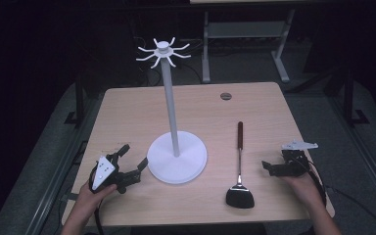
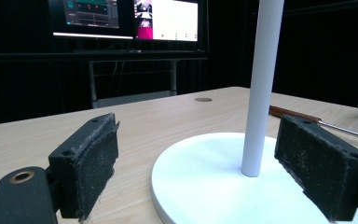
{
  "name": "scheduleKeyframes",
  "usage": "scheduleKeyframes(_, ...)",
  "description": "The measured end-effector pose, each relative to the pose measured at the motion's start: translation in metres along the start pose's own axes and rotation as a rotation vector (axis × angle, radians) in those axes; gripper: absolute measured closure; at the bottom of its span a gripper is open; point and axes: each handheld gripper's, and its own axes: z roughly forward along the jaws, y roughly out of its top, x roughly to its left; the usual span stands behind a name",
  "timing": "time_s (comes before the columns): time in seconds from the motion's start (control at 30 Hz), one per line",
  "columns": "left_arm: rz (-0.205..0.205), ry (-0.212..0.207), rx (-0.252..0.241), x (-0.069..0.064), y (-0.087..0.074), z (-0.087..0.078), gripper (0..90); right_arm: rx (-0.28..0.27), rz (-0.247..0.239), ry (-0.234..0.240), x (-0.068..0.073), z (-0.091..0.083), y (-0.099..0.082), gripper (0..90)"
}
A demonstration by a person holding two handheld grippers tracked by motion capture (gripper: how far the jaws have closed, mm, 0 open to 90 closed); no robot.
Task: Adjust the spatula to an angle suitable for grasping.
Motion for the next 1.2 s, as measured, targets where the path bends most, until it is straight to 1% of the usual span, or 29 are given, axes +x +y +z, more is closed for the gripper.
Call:
scheduleKeyframes(0.03,0.0,0.0,0.0,0.0,0.0,0.0,12.7,-0.003,0.004,0.0,0.0,-0.001,0.001,6.2)
scheduleKeyframes(0.1,0.0,0.0,0.0,0.0,0.0,0.0,12.7,-0.005,-0.004,-0.013,0.0,-0.001,0.003,6.3)
scheduleKeyframes(0.23,-0.001,0.002,0.001,0.0,0.0,0.0,12.7,-0.014,-0.008,-0.012,0.0,-0.001,0.009,7.4)
scheduleKeyframes(0.27,-0.001,0.002,0.002,0.0,0.0,0.0,12.7,-0.026,-0.016,-0.011,-0.001,0.0,0.012,11.5)
scheduleKeyframes(0.33,-0.004,0.003,-0.001,0.0,0.0,0.0,12.7,-0.021,-0.015,-0.011,-0.002,0.001,0.016,13.2)
scheduleKeyframes(0.37,0.001,0.003,-0.001,0.0,0.0,0.0,12.7,-0.021,-0.015,-0.011,-0.002,0.001,0.016,13.2)
scheduleKeyframes(0.43,0.0,0.004,-0.001,0.0,0.0,0.0,12.6,-0.019,-0.007,-0.015,-0.005,0.005,0.023,15.2)
scheduleKeyframes(0.57,-0.004,0.004,-0.005,0.0,0.0,0.0,12.6,-0.044,0.001,-0.011,-0.007,0.008,0.034,23.3)
scheduleKeyframes(0.63,-0.003,0.003,-0.005,0.0,0.0,0.0,12.7,-0.048,0.001,-0.013,-0.007,0.009,0.036,25.0)
scheduleKeyframes(0.67,-0.005,0.002,-0.004,0.0,0.0,0.0,12.7,-0.052,0.005,-0.005,-0.007,0.011,0.041,29.3)
scheduleKeyframes(0.73,-0.005,0.002,-0.006,0.0,0.0,0.0,12.6,-0.051,0.003,-0.002,-0.006,0.013,0.045,32.2)
scheduleKeyframes(0.77,-0.005,0.002,-0.006,0.0,0.0,0.0,12.7,-0.051,0.003,-0.002,-0.006,0.013,0.045,32.2)
scheduleKeyframes(0.8,-0.004,0.003,-0.005,0.0,0.0,0.0,12.6,-0.06,0.001,0.004,-0.005,0.014,0.049,34.9)
scheduleKeyframes(0.87,-0.001,0.003,-0.002,0.0,0.0,0.0,12.6,-0.062,-0.002,0.003,-0.005,0.015,0.051,36.2)
scheduleKeyframes(0.9,0.0,0.003,-0.002,0.0,0.0,0.0,12.7,-0.072,-0.004,0.008,-0.004,0.016,0.053,38.9)
scheduleKeyframes(0.97,-0.001,0.003,-0.002,0.0,0.0,0.0,12.7,-0.071,-0.001,0.011,-0.003,0.018,0.058,42.8)
scheduleKeyframes(1.03,-0.001,0.002,-0.002,0.0,0.0,0.0,12.7,-0.077,0.0,0.011,-0.004,0.019,0.059,44.4)
scheduleKeyframes(1.07,-0.001,0.001,-0.002,0.0,0.0,0.0,12.7,-0.083,0.001,0.014,-0.003,0.02,0.063,47.8)
scheduleKeyframes(1.1,-0.001,0.001,-0.002,0.0,0.0,0.0,12.6,-0.083,0.001,0.014,-0.003,0.02,0.063,47.8)
scheduleKeyframes(1.13,-0.001,0.001,-0.002,0.0,0.0,0.0,12.7,-0.093,0.006,0.017,-0.004,0.022,0.066,52.0)
scheduleKeyframes(1.2,-0.001,0.001,-0.002,0.0,0.0,0.0,12.6,-0.096,0.016,0.023,-0.004,0.025,0.068,55.0)
